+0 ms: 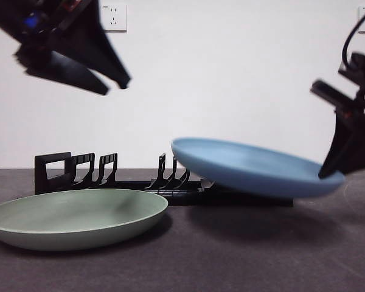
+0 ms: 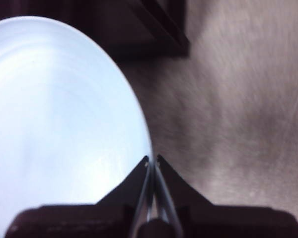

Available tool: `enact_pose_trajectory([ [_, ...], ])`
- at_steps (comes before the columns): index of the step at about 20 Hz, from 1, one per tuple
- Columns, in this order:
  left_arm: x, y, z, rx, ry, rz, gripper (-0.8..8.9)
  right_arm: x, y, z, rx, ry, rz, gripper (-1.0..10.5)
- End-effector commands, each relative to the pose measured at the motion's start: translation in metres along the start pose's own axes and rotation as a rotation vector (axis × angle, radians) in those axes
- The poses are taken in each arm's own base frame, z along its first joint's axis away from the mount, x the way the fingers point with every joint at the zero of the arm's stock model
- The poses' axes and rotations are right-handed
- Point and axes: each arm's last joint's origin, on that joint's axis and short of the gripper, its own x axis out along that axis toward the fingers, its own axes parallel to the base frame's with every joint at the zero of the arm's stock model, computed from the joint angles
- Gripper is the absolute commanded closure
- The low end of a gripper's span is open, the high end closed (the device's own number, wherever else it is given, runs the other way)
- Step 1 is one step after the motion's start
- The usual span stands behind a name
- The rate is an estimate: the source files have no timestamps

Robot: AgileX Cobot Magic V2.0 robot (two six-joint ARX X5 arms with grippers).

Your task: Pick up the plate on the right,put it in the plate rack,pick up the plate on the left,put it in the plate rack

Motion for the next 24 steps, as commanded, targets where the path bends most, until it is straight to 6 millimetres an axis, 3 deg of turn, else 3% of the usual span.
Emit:
enact_pose_trajectory([
  [1,0.006,-0.026,0.002,0.298,0.002,-0.073,5.26,-0.008,0.008,0.008,0.015,0.005,0.009,9.6],
  [5,0.009,-0.078,0.002,0.733,0.012,-0.054,5.29,-0.015,0.021,0.015,-0.012,0.068,0.008,9.6],
  [8,0.012,-0.095,-0.002,0.857,0.038,-0.034,5.31,-0.017,0.029,0.017,-0.025,0.089,0.018,9.6],
  [15,0.045,-0.099,-0.019,0.894,0.181,-0.085,5.37,-0.017,0.038,0.013,-0.044,0.128,0.036,9.6],
  [16,0.05,-0.099,-0.022,0.896,0.198,-0.089,5.59,-0.018,0.039,0.013,-0.043,0.131,0.035,9.6],
  [19,0.058,-0.099,-0.027,0.902,0.241,-0.074,8.31,-0.023,0.04,0.012,-0.054,0.123,0.037,9.6],
  [24,0.059,-0.098,-0.025,0.902,0.235,-0.044,8.22,-0.032,0.044,0.013,-0.068,0.09,0.048,9.6],
])
